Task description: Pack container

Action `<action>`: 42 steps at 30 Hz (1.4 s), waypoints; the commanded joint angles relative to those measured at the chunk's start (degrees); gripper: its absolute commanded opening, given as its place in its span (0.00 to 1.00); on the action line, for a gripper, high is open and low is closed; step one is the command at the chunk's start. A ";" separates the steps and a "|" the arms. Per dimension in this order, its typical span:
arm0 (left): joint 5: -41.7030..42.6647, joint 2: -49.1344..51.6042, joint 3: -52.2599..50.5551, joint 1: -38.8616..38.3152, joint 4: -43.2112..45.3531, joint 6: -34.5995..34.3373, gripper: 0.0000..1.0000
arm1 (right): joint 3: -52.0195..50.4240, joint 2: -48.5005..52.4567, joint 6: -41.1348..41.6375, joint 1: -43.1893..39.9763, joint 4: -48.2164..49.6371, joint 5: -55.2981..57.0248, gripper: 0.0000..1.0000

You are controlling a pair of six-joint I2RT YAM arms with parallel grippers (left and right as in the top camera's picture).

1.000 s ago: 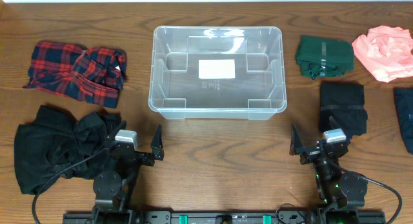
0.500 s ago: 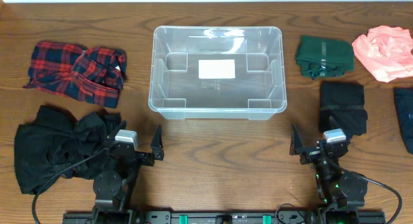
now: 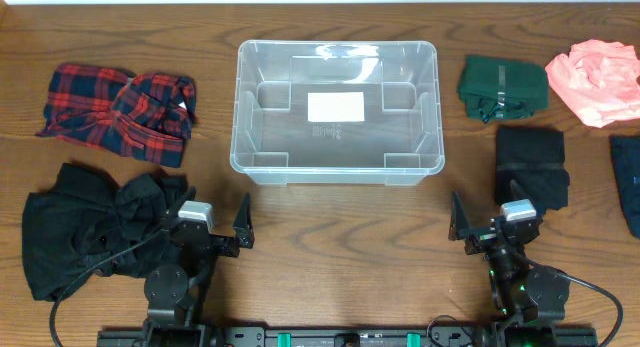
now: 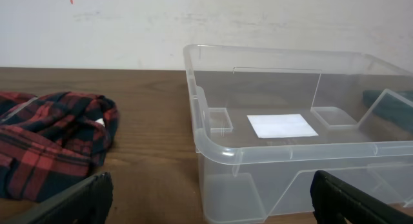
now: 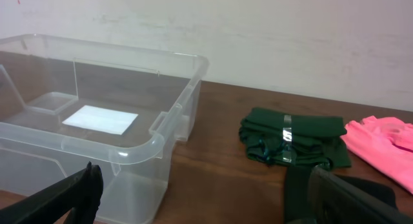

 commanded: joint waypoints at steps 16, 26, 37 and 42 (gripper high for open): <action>0.20 0.15 -1.60 0.31 -0.79 -0.26 0.98 | -0.11 -0.35 -0.68 -0.37 -0.26 0.76 0.99; 0.17 0.15 -1.60 0.31 -0.79 -0.26 0.98 | -0.11 -0.35 -0.68 -0.37 -0.26 0.76 0.99; 0.20 0.15 -1.60 0.31 -0.79 -0.26 0.98 | -0.11 -0.35 -0.68 -0.37 -0.26 0.76 0.99; 0.20 0.15 -1.60 0.31 -0.79 -0.26 0.98 | -0.11 -0.35 -0.68 -0.37 -0.26 0.76 0.99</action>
